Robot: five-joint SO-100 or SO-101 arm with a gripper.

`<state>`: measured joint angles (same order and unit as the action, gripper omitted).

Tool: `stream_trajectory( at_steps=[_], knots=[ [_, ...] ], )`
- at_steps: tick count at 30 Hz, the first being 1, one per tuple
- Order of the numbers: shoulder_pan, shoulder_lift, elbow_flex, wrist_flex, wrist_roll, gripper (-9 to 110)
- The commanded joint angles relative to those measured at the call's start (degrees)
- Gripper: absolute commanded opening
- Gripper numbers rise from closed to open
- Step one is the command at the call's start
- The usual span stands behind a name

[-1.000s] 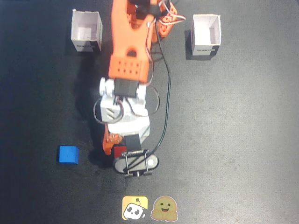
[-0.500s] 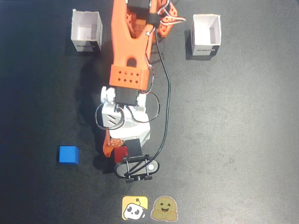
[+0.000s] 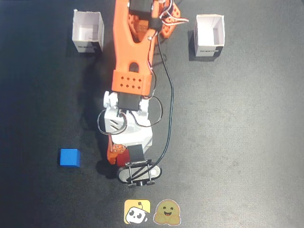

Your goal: Put the red cube in the right box and the blue cube in the left box.

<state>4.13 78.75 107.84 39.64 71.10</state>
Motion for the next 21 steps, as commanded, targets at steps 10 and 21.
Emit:
stream_trajectory(
  at_steps=[10,21],
  knots=[
    [0.18,1.67,0.62,-0.88,-0.88,12],
    [-0.62,12.92,-0.79,9.05,-4.31,12]
  ],
)
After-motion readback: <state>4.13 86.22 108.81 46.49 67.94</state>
